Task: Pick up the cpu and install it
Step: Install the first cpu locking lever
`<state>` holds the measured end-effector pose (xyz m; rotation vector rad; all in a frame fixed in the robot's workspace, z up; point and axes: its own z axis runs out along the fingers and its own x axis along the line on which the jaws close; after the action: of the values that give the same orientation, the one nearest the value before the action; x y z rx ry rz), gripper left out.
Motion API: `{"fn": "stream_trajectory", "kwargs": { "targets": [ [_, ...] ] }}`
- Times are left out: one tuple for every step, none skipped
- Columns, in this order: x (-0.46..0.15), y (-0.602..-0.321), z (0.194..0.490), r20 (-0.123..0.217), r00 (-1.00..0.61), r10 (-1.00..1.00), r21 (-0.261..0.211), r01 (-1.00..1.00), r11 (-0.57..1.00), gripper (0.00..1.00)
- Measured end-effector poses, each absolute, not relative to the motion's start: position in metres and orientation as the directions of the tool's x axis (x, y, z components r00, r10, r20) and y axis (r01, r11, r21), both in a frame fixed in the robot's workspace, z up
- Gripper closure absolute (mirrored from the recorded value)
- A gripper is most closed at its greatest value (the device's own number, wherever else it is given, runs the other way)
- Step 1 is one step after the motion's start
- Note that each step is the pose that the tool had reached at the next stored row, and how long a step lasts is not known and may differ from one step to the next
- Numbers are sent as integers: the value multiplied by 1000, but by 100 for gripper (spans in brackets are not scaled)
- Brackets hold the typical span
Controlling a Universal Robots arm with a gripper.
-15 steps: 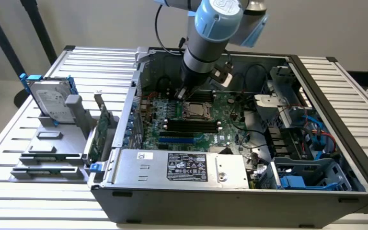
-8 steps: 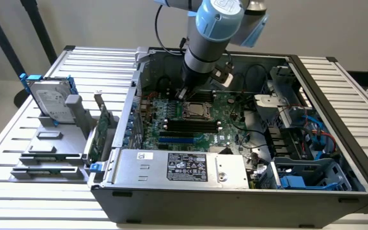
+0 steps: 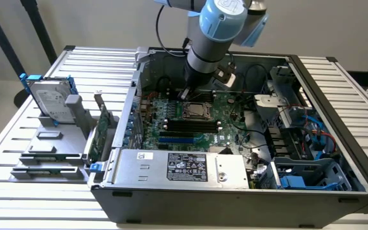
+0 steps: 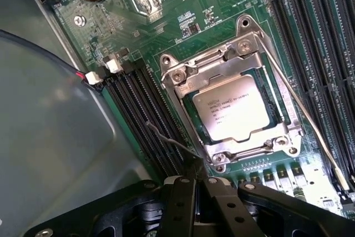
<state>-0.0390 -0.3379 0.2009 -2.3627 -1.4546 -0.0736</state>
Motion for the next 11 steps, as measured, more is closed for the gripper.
{"fn": "stream_trajectory", "kwargs": {
  "targets": [
    [-38, -338, 201, 231, 468, 853, -278, 872, -403, 89],
    [-37, -338, 201, 231, 468, 853, -278, 872, -403, 89],
    [-36, -338, 200, 231, 468, 853, -278, 872, -403, 89],
    [-34, -338, 200, 231, 468, 853, -278, 872, -403, 89],
    [-33, -338, 200, 231, 468, 853, -278, 872, -403, 89],
    [-32, -337, 200, 230, 467, 853, -278, 872, -403, 89],
    [-31, -337, 200, 230, 468, 853, -278, 872, -403, 89],
    [-30, -337, 200, 230, 468, 853, -278, 872, -403, 89],
    [-30, -337, 200, 230, 468, 853, -278, 872, -403, 89],
    [-29, -337, 199, 230, 468, 854, -278, 872, -403, 89],
    [-29, -337, 199, 229, 468, 854, -278, 872, -403, 89]
  ]
}}
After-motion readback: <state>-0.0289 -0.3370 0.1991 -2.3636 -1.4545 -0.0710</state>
